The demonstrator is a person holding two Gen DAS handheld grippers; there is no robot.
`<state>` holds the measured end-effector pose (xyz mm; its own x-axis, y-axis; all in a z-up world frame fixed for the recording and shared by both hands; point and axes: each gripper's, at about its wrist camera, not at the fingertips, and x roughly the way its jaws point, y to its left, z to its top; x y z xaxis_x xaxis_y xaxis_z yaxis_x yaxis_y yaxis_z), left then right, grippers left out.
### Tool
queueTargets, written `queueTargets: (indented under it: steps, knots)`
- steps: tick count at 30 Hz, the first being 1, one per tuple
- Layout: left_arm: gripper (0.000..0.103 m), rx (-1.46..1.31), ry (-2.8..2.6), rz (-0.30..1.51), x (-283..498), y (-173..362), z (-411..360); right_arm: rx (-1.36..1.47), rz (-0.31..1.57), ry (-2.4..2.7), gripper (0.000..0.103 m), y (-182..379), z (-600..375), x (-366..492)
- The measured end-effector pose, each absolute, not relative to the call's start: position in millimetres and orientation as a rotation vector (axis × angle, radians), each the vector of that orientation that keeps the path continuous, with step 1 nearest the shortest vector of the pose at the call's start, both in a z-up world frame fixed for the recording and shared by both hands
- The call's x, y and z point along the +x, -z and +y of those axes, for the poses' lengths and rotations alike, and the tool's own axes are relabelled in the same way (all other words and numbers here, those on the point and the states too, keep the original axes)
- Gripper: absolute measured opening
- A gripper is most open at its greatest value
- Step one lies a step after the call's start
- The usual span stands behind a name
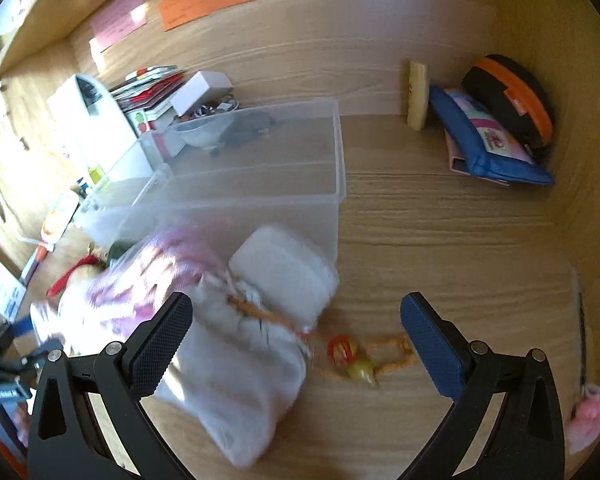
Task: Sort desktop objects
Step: 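Reach left gripper to pink-white round case while right gripper reaches white round puff, then carry pink-white case with left gripper into clear box while right drops white puff there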
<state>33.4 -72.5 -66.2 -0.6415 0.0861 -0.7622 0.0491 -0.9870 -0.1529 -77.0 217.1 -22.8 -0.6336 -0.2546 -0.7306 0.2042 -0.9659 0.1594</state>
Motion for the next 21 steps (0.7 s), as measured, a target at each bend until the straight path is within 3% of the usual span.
queueTargets:
  steps: [3, 7, 11, 13, 21]
  knots:
    - [0.102, -1.319, -2.828, -0.262, 29.1, 67.0, -72.9, 1.227, -0.126, 2.607, 0.097, 29.6, 211.4, -90.9]
    - [0.08, -1.332, -2.798, -0.28, 24.6, 67.5, -71.6, 1.302, -0.174, 2.575, 0.083, 42.1, 208.5, -104.7]
    - [0.073, -1.342, -2.811, -0.245, 21.1, 71.1, -67.9, 1.334, -0.287, 2.528, 0.078, 51.1, 213.5, -110.5]
    - [0.064, -1.331, -2.804, -0.247, 21.7, 70.1, -66.0, 1.337, -0.277, 2.521, 0.069, 52.5, 211.2, -110.7]
    - [0.063, -1.286, -2.873, -0.215, 31.1, 56.1, -66.5, 1.282, -0.24, 2.564, 0.069, 43.1, 208.3, -105.0]
